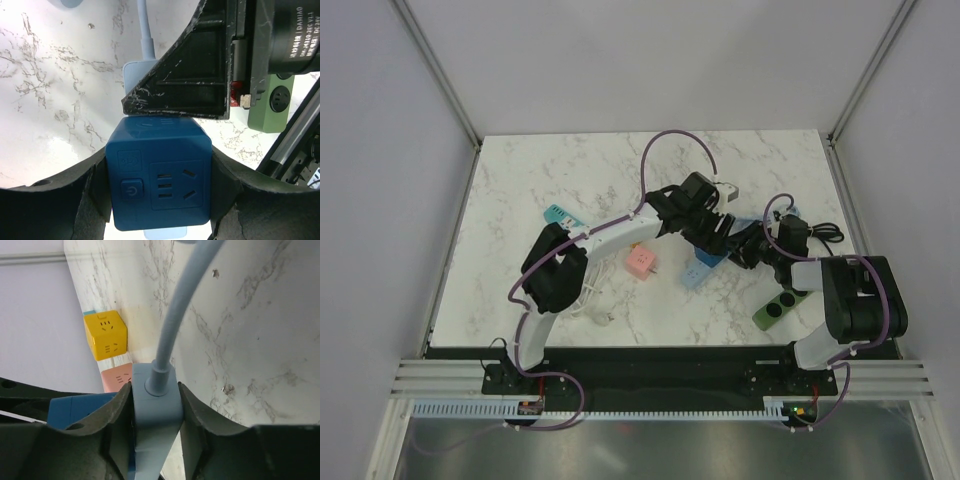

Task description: Pull the plug off the socket

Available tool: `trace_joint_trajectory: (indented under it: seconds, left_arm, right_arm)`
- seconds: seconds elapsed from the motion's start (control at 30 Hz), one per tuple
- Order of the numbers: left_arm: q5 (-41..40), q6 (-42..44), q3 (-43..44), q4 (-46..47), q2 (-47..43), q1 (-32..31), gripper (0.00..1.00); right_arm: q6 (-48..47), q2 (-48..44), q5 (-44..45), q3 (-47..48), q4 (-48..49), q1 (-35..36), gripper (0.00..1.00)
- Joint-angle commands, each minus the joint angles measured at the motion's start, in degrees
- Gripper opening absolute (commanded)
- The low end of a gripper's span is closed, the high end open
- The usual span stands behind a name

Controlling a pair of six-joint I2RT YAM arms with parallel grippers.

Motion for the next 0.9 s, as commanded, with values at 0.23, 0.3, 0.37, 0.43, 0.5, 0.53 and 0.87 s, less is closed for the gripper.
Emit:
trace_joint_trajectory:
  seconds: [0.23, 0.3, 0.37, 0.43, 0.5, 0.53, 0.87]
  left_arm:
    - [8.95, -3.70, 1.56, 8.14, -3.72, -0.54, 0.02]
    - [11.59, -3.00, 2.17, 8.06, -3.90, 0.07, 0.02]
    - [15.55, -3.26, 2.62, 8.58, -4.69, 1.12, 0.02]
    - [19.85, -5.62, -0.08, 11.90, -6.78, 3.32, 0.02]
    - [23.37, -10.87, -4.22, 22.52, -8.81, 5.42, 0.02]
    - [24.17, -11.43, -6.50, 24.12, -10.04, 5.69, 0.02]
    - [2.57, 2.80, -7.39, 7.44, -12.58, -1.60, 0.02]
  right_arm:
    - [-17.58, -2.03, 6.44, 2.87, -11.66, 1.53, 0.00]
    - [-21.39, -4.74, 9.69, 2.62, -14.76, 1.53, 0.00]
    - [-25.27, -7.03, 14.70, 2.78, -19.06, 1.53, 0.00]
    - [-27.29, -7.92, 17.51, 3.31, -22.85, 1.53, 0.00]
    - [-28.00, -8.45, 17.70, 3.58, -23.73, 1.53, 0.00]
    - [-27.92, -8.54, 18.14, 3.40, -23.91, 1.44, 0.00]
    - [-15.44, -4.59, 9.62, 2.17, -13.37, 0.74, 0.00]
